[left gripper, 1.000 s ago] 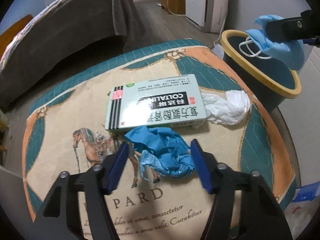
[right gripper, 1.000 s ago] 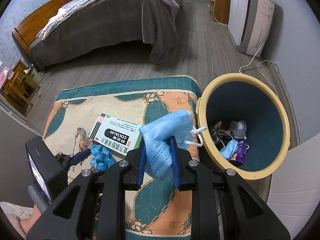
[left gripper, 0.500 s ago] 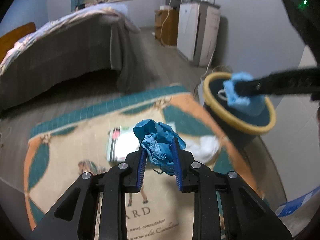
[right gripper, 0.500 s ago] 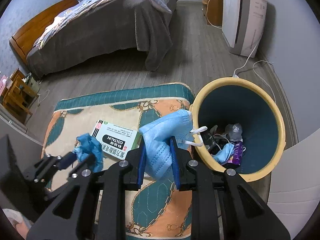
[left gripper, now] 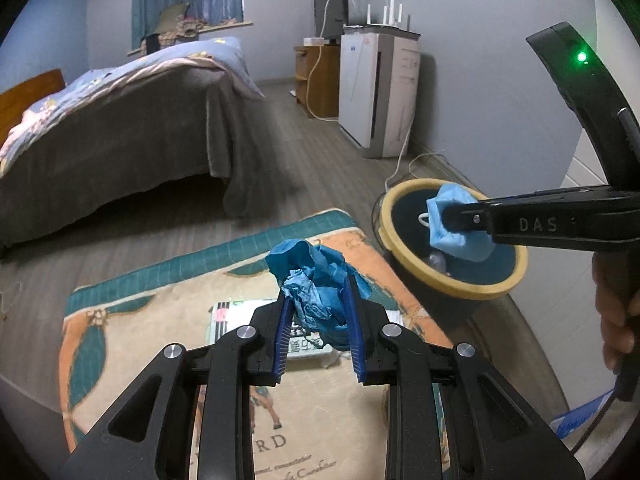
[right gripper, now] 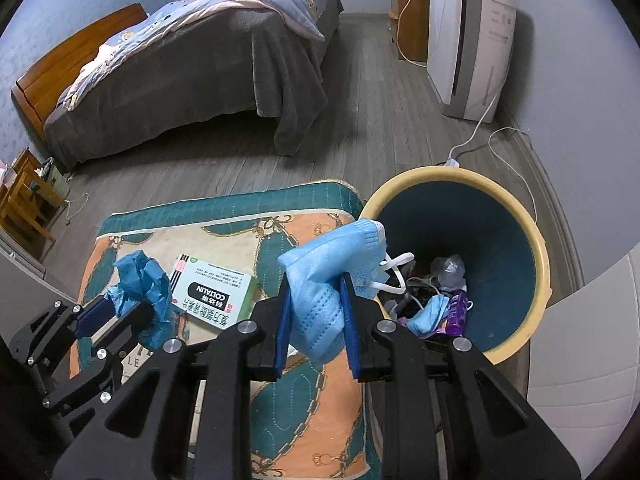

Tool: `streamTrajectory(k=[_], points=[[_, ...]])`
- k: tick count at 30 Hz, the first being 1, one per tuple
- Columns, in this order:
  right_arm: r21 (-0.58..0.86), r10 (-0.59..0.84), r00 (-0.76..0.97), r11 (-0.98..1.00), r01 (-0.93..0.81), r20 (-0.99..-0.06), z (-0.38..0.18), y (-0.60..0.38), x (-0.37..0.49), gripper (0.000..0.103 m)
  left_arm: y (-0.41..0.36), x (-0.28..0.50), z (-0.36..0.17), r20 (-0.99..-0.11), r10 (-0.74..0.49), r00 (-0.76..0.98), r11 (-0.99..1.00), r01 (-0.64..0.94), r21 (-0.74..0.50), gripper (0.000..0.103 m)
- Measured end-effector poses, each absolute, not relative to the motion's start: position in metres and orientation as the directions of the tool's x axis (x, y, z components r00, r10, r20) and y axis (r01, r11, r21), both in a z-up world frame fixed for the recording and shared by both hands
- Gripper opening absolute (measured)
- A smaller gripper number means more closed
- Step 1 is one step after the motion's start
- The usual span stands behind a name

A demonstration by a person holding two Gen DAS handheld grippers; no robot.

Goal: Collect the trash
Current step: 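Carry the mask and glove over the bin with both grippers, then open both grippers to drop the mask and glove into the bin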

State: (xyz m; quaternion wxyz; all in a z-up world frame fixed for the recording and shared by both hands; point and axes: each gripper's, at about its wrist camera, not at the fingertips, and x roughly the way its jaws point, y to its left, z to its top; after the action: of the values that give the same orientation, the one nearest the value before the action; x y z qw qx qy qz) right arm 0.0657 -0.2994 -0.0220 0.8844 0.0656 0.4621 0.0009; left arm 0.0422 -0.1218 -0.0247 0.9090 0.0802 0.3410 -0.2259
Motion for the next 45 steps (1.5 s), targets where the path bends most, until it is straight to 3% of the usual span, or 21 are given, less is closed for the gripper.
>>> streamTrajectory(k=[9,22,36,42,45], points=[[0.083,0.033,0.579,0.995,0.061,-0.815,-0.026,-0.317,0.068,0.022,-0.148,0.040,-0.031,-0.673,-0.356,0.648,0.865,0.501,0.024,0.026],[0.105,-0.021,0.560,0.976,0.192,-0.828,-0.043,-0.388,0.071,0.022,-0.182,0.039,-0.041,-0.688,-0.383,0.617,0.817,0.574,0.060,0.026],[0.066,-0.115,0.539,0.950,0.304,-0.834,-0.054,-0.430,0.072,0.022,-0.225,0.060,-0.028,-0.695,-0.438,0.570,0.779,0.627,0.024,0.026],[0.085,-0.124,0.543,0.935,0.343,-0.830,-0.057,-0.447,0.072,0.022,-0.261,0.088,-0.036,-0.736,-0.462,0.495,0.754,0.656,-0.033,0.026],[0.097,-0.124,0.554,0.931,0.352,-0.824,-0.058,-0.451,0.072,0.022,-0.280,0.094,-0.039,-0.734,-0.463,0.497,0.734,0.679,-0.003,0.026]])
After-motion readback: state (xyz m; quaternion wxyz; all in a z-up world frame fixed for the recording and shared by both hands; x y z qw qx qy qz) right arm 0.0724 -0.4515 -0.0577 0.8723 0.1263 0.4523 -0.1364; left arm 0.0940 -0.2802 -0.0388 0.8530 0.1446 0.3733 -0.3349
